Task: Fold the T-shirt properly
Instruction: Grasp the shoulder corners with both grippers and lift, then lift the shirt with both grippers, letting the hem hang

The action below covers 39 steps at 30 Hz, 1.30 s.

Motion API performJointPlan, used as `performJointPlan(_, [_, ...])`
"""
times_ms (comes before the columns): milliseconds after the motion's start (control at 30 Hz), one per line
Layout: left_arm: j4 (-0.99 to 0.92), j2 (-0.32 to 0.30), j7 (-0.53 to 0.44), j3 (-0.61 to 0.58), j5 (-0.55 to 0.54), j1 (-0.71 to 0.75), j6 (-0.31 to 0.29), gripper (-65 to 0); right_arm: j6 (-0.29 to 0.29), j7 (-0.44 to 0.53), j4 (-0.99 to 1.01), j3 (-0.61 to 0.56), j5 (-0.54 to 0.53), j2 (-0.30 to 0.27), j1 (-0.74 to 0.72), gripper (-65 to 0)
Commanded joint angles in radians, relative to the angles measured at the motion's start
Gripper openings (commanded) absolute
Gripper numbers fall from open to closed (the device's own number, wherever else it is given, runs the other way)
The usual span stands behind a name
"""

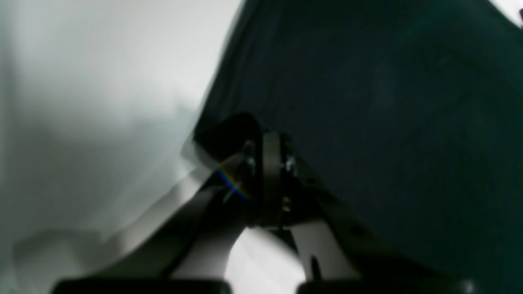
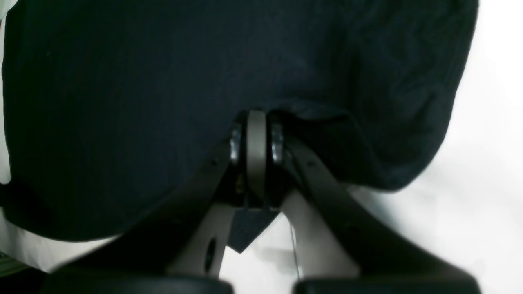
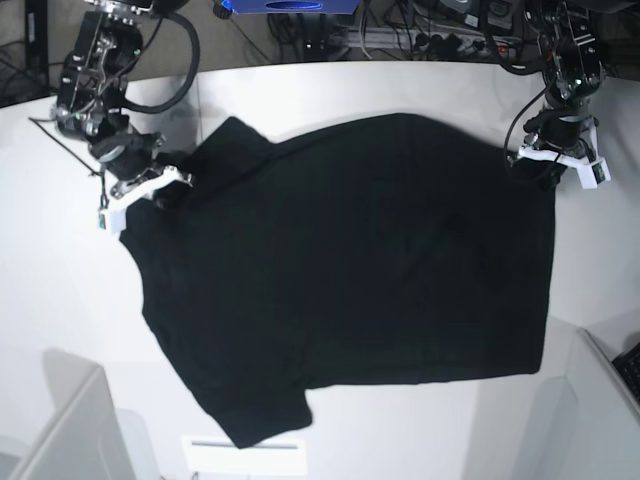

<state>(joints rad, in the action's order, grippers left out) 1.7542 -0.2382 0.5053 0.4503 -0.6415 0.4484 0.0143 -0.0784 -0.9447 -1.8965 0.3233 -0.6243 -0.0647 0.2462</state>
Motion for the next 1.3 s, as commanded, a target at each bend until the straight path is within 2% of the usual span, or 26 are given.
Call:
performJointPlan(0, [0.019, -0.01, -0.023, 0.006, 0.015, -0.009, -0.004, -65.0, -0.001, 0.02, -0.005, 0.003, -0.015, -0.008, -0.025, -65.0])
performJointPlan(133, [0.016, -0.005, 0.034, 0.011, 0.081, -0.046, -0.004, -65.0, -0.001, 0.022, 0.055, -0.02, -0.015, -0.01, -0.074, -65.0])
performJointPlan(200, [0.016, -0.003, 0.088, 0.015, 0.094, -0.078, -0.004, -65.0, -0.001, 0.025, 0.084, -0.048, -0.015, -0.011, -0.1, -65.0])
performJointPlan(300, [0.016, -0.003, 0.118, 0.015, 0.093, -0.104, -0.004, -65.0, 0.001, 0.026, 0.127, -0.079, -0.015, -0.011, -0.143, -65.0])
performJointPlan(1267, [-0.029, -0.013, 0.12, 0.018, 0.094, -0.245, -0.003, -65.0, 0.001, 0.029, 0.435, -0.103, -0.012, -0.027, -0.456, -65.0])
